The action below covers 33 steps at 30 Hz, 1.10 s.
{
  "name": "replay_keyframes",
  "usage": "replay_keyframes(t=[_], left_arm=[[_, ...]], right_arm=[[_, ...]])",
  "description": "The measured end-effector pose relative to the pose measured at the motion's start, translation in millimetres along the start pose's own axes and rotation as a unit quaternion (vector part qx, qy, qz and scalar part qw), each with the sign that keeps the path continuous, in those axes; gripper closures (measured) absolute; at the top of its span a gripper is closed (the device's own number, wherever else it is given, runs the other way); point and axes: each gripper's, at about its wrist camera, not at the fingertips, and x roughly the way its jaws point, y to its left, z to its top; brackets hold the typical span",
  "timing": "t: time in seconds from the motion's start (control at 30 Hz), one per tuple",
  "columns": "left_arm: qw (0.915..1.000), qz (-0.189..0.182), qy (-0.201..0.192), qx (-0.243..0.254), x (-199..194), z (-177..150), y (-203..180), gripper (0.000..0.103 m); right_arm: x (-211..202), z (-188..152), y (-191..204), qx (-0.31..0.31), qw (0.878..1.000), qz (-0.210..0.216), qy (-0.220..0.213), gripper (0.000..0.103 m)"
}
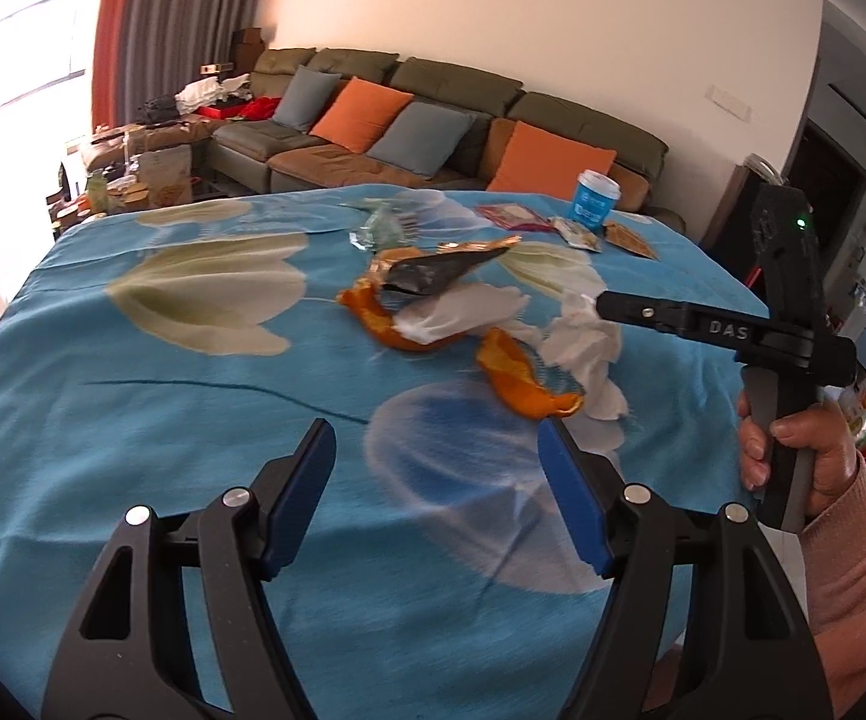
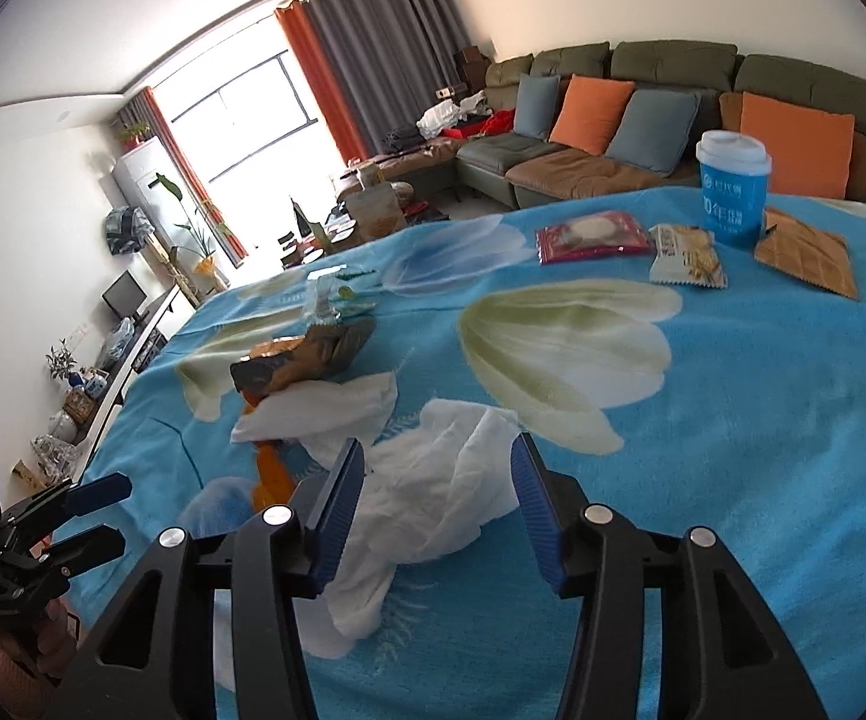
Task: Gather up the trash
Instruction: 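Move both open grippers back over the trash on the bed, then grasp the orange peel with the left gripper while the right grasps a white tissue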
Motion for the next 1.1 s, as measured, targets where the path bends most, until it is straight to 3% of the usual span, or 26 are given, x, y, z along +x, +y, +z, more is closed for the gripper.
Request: replay_keyframes(t=[0.27, 0.53, 0.77, 1.1], left_arm=[[0.999, -0.03, 0.025, 0.02, 24.6, 4.6, -24.2, 0.035], [0.9971, -0.041, 0.059, 0.024, 54.0, 11.8, -38.1, 0.039], [0.9951, -0.046, 0.087, 0.011, 73.9, 13.6, -37.6, 0.058], [0.9936, -0.061, 0.094, -0.005, 80.1, 12.8, -35.3, 0.074]], right_arm=[[9.5, -6.0, -1.4, -0.002, 1.0, 0.01, 0.024, 0.055], [7.4, -6.5, -4.1, 0.003, 0.999, 0.026, 0.026, 0.083], [-1.8, -6.3, -5.4, 0.008, 0.999, 0.042, 0.015, 0.089], [-7.5, -7.1, -5.6, 0.013, 0.998, 0.058, 0.007, 0.089]])
